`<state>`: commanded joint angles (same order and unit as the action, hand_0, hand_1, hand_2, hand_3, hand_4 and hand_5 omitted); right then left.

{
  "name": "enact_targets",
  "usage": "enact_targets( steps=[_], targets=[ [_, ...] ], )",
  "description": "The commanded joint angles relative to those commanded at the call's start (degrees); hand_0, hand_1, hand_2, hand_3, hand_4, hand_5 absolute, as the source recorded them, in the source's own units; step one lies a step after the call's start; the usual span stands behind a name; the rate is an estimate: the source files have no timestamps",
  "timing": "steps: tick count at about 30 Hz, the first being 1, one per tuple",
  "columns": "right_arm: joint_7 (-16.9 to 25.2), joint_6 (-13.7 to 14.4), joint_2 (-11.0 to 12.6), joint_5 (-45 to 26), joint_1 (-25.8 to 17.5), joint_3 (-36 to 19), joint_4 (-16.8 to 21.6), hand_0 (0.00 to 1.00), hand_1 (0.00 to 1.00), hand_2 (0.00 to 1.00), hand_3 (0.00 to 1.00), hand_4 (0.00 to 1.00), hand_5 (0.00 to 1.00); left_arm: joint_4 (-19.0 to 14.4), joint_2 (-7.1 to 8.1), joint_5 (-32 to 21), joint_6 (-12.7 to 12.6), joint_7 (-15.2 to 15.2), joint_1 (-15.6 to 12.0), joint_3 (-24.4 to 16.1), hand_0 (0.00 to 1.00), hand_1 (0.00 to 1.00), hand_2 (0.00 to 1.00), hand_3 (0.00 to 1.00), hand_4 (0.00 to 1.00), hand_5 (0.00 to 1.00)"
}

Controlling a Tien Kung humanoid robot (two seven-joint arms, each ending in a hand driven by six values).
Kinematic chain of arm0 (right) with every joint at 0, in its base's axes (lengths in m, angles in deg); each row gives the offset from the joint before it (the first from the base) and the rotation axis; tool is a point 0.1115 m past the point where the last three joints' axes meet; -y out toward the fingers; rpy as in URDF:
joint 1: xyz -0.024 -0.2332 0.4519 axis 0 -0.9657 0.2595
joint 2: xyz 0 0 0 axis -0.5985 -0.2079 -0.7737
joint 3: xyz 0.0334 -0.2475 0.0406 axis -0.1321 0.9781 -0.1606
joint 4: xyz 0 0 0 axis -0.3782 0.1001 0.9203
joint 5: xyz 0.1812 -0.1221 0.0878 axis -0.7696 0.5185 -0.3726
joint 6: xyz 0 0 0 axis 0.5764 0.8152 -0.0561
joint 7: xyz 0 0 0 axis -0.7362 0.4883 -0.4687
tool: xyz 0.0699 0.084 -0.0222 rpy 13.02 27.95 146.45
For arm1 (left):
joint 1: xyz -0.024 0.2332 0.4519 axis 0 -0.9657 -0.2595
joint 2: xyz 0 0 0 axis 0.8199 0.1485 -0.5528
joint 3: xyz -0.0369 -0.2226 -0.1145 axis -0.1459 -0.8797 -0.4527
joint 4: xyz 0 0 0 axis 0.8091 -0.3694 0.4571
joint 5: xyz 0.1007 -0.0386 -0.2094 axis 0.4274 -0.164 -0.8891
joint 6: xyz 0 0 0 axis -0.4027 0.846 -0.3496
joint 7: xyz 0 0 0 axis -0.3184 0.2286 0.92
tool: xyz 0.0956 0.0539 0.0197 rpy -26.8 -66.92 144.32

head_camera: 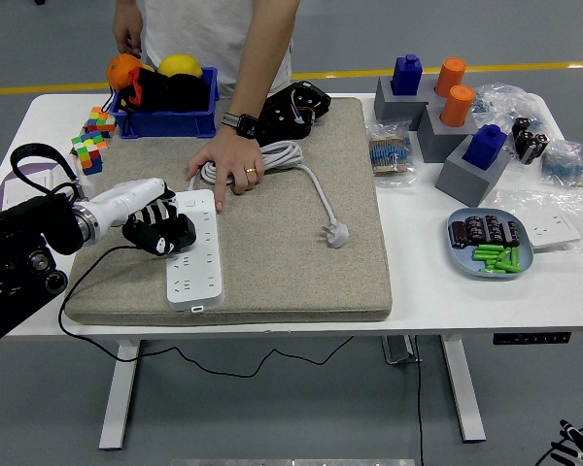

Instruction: Press the white button,pick up the black plug,place it near the board,insert it into the board

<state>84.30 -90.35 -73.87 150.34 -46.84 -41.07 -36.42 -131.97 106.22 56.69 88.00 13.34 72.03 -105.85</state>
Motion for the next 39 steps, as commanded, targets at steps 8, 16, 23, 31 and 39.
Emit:
enact_targets(
  steps=[8,16,23,31,39],
  targets=[
    [0.01,0.00,0.04,-0.18,0.08,0.17,0.05,0.724,0.606,0.551,0.671,0.738,0.497,0.44,0.05,2.51,0.31,0.24,1.35,1.17,0.437,0.416,0.428,0.428,0.727,0.002],
    [0.01,-0.02,0.06,-0.05,0.07,-0.03,-0.01,0.724,0.606,0.551,0.672,0.738,0.497,0.80,0.26,3.39,0.52,0.14,2.25,1.91,0.440,0.414,0.427,0.426,0.724,0.002],
    [0.07,-0.03,0.05,-0.27,0.11,0.23,0.06,0.724,0.606,0.551,0.671,0.738,0.497,0.92,0.48,4.15,1.16,0.32,2.86,3.56,0.437,0.407,0.420,0.417,0.718,0.002],
    [0.05,-0.06,0.09,-0.18,0.07,0.13,-0.01,0.724,0.606,0.551,0.671,0.738,0.496,0.92,0.76,4.07,1.46,0.15,3.62,5.02,0.435,0.403,0.416,0.412,0.718,0.002],
    [0.08,-0.03,0.07,-0.37,0.16,0.23,0.01,0.723,0.606,0.551,0.671,0.738,0.496,1.70,-0.20,4.61,1.21,0.31,5.07,6.37,0.429,0.398,0.411,0.407,0.718,0.002]
  ],
)
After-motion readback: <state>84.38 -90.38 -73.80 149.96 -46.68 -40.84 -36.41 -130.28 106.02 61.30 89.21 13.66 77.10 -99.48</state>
